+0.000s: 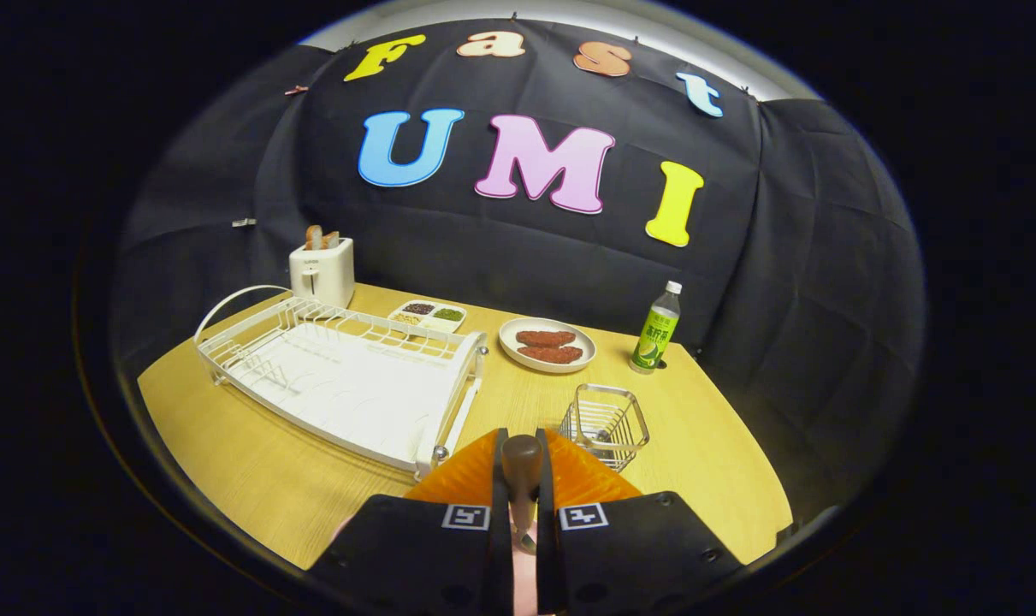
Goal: Take the plate from the dish rack, then take the spoon from the basket and place it into the plate.
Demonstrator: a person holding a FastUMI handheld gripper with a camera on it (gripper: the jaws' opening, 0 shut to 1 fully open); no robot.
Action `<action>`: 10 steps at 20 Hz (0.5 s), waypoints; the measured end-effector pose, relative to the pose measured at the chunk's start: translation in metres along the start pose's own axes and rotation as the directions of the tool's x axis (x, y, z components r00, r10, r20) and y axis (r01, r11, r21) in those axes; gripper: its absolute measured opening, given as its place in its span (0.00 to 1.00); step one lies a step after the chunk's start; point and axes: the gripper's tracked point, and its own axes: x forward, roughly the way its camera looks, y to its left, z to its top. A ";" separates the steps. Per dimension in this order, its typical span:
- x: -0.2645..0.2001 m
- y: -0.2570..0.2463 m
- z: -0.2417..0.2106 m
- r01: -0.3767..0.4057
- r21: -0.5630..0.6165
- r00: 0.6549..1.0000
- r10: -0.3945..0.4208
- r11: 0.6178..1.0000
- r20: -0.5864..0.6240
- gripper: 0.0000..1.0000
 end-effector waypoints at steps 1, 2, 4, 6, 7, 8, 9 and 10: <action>0.002 0.007 -0.005 -0.005 0.018 1.000 0.005 1.000 0.005 0.16; 0.002 0.009 -0.015 -0.005 0.020 1.000 0.005 1.000 -0.013 0.16; -0.003 0.014 -0.021 0.005 0.002 1.000 -0.005 1.000 -0.022 0.17; -0.004 0.024 -0.026 -0.002 -0.007 1.000 0.002 1.000 -0.028 0.17; -0.005 0.031 -0.031 -0.016 -0.007 0.999 0.016 1.000 -0.047 0.18; -0.010 0.038 -0.039 -0.031 -0.010 0.997 0.030 0.999 -0.067 0.19; -0.011 0.043 -0.042 -0.042 -0.020 0.996 0.040 0.999 -0.082 0.21; -0.014 0.048 -0.043 -0.049 -0.042 0.995 0.045 0.998 -0.086 0.22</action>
